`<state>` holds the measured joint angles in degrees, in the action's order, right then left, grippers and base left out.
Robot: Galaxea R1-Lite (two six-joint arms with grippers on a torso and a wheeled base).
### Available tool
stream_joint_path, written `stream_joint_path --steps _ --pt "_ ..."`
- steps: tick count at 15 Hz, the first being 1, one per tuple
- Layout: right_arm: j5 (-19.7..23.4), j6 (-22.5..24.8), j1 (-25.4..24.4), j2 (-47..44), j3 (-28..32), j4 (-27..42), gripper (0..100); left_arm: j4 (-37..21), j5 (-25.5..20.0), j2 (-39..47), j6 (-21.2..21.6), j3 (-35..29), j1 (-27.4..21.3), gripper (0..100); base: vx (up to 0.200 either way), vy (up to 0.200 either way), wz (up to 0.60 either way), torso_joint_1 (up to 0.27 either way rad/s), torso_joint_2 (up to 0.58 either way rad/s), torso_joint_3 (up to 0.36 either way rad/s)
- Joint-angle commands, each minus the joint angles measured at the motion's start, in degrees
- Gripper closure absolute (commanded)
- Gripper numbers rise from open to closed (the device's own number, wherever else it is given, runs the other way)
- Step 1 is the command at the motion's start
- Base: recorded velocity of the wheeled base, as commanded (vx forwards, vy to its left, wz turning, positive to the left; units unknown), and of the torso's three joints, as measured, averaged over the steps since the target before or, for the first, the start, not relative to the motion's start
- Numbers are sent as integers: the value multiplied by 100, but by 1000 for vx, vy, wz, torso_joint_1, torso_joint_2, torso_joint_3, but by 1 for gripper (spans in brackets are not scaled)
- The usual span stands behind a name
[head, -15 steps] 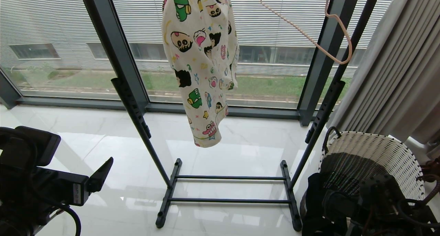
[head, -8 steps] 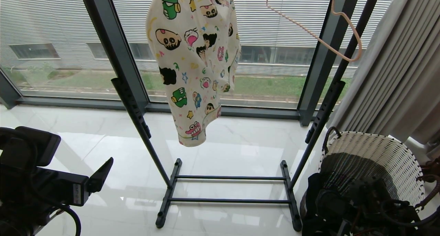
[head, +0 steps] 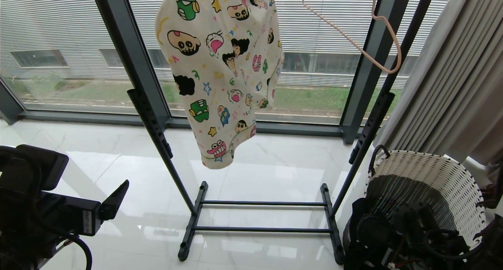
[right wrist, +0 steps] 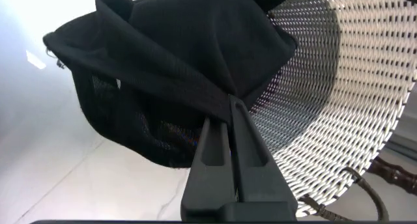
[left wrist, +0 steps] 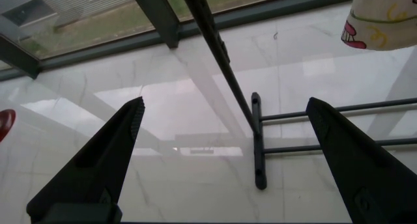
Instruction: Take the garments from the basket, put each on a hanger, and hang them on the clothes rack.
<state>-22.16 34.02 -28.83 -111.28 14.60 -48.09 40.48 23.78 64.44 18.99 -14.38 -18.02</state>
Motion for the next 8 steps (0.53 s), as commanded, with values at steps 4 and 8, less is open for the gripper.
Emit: stream_joint_path --steps 4,8 --pt "116 -115 -105 537 218 2 100 3 -32 -19 -10 -3 -44 0 0 0 0 0 0 0" --pt "274 -186 -518 1442 913 810 100 3 -1016 -46 -45 -64 -791 0 0 0 0 0 0 0"
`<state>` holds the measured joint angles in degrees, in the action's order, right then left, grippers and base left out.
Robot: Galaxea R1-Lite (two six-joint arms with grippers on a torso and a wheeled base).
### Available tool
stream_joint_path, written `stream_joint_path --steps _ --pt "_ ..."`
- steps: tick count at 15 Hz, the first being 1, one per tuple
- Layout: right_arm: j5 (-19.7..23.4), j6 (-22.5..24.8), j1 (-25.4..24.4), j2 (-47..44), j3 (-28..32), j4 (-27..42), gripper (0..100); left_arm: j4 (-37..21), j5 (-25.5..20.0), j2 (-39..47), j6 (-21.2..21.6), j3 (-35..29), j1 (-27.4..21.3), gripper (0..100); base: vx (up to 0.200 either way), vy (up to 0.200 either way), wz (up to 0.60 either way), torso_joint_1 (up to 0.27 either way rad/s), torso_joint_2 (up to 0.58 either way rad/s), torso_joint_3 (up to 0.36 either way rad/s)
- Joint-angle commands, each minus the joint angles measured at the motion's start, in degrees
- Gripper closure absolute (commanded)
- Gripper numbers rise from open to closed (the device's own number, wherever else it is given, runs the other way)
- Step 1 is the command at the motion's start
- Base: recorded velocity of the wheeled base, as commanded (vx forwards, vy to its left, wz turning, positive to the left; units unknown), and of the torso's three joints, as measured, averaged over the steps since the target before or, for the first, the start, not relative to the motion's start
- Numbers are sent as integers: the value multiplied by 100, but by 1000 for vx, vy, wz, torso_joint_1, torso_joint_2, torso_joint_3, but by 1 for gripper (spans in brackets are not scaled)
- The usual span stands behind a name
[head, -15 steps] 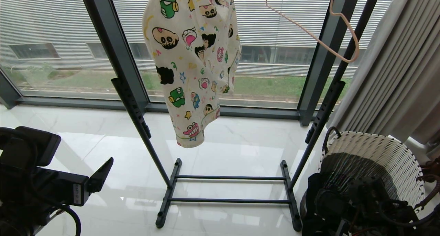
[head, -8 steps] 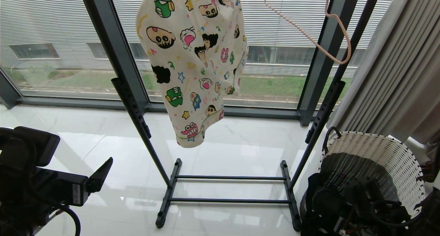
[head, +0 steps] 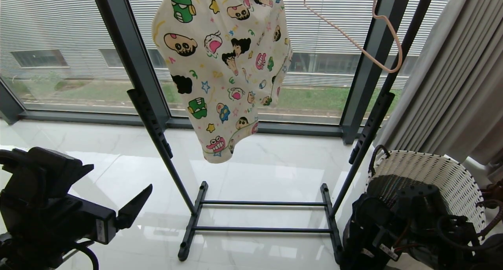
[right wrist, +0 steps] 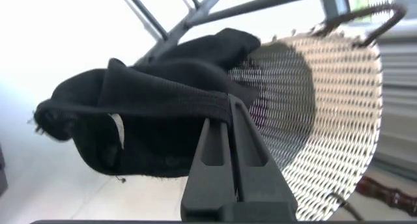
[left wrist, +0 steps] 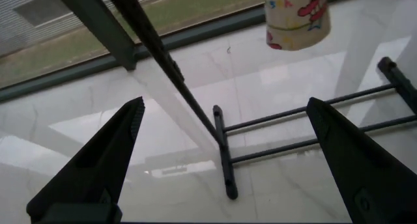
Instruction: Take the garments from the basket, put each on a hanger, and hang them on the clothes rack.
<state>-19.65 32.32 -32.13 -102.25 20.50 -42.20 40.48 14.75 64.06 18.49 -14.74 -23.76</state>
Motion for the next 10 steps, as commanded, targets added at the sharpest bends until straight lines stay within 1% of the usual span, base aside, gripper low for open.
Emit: stream_joint_path --steps 1,3,4,5,6,7,8,9,10 --pt "67 -59 -381 856 718 898 100 3 -262 10 -4 -64 -516 0 0 0 0 0 0 0" --pt "163 -243 -803 1366 1764 2489 100 3 -315 124 -12 -135 -1034 0 0 0 0 0 0 0" --pt "251 -384 -1040 1551 2432 3429 100 3 -394 177 -30 -205 -1333 0 0 0 0 0 0 0" --pt "383 -498 -1251 1665 3021 4264 100 3 -438 282 -171 -337 -1597 0 0 0 0 0 0 0" --pt "480 -595 -1454 1726 3531 4906 100 3 -447 467 -417 -512 -1808 0 0 0 0 0 0 0" --pt "515 -657 -1629 1744 3952 5372 100 3 -447 643 -592 -767 -2063 0 0 0 0 0 0 0" --pt "515 -683 -1770 1762 4190 5591 100 3 -447 818 -628 -908 -2221 0 0 0 0 0 0 0" --pt "515 -709 -1937 1770 4418 5767 100 3 -456 1021 -628 -1022 -2484 0 0 0 0 0 0 0" --pt "515 -718 -2095 1797 4550 5908 100 3 -464 1205 -636 -1057 -2854 0 0 0 0 0 0 0"
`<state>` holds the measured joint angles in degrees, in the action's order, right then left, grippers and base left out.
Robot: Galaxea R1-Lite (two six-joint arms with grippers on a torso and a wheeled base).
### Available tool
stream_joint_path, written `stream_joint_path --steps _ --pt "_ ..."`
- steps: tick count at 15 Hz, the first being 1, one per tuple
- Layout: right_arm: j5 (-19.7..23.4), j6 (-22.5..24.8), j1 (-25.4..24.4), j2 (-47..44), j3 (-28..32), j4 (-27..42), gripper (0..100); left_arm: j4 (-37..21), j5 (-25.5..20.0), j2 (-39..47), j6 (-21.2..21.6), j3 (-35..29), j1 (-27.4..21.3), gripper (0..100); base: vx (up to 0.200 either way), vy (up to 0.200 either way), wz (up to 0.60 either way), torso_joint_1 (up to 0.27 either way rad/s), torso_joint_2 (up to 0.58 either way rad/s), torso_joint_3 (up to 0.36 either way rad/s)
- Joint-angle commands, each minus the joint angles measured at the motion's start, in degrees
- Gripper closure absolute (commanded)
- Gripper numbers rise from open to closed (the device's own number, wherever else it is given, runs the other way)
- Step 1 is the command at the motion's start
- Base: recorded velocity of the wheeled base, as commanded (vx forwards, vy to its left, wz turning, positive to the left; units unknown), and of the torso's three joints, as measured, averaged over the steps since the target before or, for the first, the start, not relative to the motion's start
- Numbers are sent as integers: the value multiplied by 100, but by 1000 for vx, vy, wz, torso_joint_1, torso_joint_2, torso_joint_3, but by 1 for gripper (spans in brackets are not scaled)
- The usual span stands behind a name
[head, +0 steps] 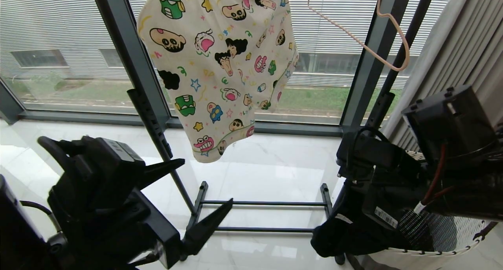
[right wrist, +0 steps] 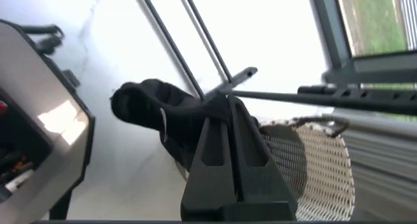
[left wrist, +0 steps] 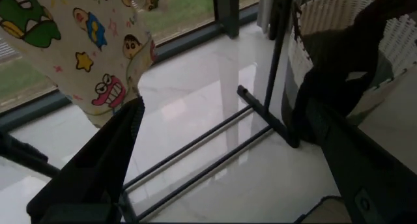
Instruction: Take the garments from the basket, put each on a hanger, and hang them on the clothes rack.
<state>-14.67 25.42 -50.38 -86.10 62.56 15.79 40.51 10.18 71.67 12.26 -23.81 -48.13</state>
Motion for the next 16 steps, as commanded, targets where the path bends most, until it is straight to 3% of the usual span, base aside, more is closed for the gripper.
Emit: stream_joint_path --steps 1,2,3,8,12,16 --pt "16 -19 -341 199 388 153 100 1 -7 515 -22 -150 -575 0 0 0 0 0 0 0" --pt "16 -28 -560 252 485 276 100 1 -25 822 -145 -133 -1076 0 0 0 0 0 0 0" --pt "8 -28 -701 305 582 381 100 1 -113 1148 -251 -177 -1234 0 0 0 0 0 0 0" --pt "-1 -28 -1167 533 722 724 100 10 -218 2273 -611 -792 -1243 0 0 0 0 0 0 0" --pt "8 -28 -1325 533 722 715 100 1 -930 2510 -629 -959 -1234 0 0 0 0 0 0 0" --pt "8 -397 -1615 551 687 715 100 1 -833 2976 -980 -1609 -1225 0 0 0 0 0 0 0"
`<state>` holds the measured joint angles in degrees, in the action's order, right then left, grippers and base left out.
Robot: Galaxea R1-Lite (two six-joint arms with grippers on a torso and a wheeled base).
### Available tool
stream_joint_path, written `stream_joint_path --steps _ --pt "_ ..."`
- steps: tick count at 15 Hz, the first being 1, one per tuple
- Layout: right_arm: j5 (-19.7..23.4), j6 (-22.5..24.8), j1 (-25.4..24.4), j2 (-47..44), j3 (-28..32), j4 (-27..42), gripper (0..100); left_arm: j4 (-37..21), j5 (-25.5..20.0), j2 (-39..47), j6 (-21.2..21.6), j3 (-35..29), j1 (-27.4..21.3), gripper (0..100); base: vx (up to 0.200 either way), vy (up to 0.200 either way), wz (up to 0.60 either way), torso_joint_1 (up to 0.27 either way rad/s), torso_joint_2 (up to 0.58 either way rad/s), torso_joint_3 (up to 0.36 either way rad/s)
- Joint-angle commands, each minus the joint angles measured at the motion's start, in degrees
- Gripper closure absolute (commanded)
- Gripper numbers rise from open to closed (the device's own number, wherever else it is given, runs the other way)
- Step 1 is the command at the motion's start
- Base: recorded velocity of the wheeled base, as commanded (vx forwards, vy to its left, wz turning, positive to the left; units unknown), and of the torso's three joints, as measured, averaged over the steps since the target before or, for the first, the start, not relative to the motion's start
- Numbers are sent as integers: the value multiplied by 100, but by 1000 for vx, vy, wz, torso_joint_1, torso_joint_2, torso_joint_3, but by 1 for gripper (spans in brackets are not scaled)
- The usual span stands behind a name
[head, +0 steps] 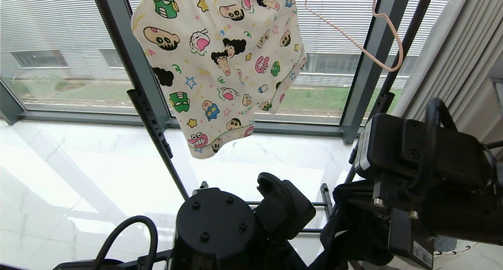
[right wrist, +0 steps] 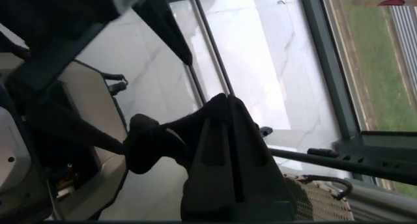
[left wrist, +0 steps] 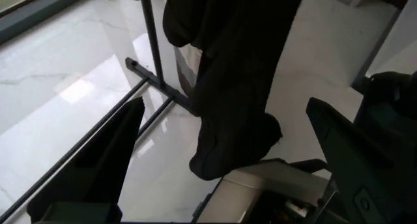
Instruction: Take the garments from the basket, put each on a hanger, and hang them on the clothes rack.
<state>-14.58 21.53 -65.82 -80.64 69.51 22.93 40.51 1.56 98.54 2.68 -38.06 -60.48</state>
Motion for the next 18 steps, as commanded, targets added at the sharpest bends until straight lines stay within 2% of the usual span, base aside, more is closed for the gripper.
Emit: stream_joint_path --steps 1,3,10,11,16,18 --pt "-1 -26 -124 5 -8 1 100 1 196 491 -31 -307 98 0 0 0 0 0 0 0" --pt "-1 -26 -142 22 1 1 100 1 468 746 -31 -351 256 0 0 0 0 0 0 0" --pt "-10 -26 -203 128 1 10 100 1 477 1150 -13 -334 405 0 0 0 0 0 0 0" --pt "-10 -26 -203 136 1 10 100 1 477 1159 -5 -325 449 100 0 0 0 0 0 0" --pt "-1 -87 -116 110 -17 1 100 1 547 1133 -5 -237 528 100 0 0 0 0 0 0" --pt "8 -676 25 -154 -17 -25 100 10 1022 1098 13 9 511 100 0 0 0 0 0 0"
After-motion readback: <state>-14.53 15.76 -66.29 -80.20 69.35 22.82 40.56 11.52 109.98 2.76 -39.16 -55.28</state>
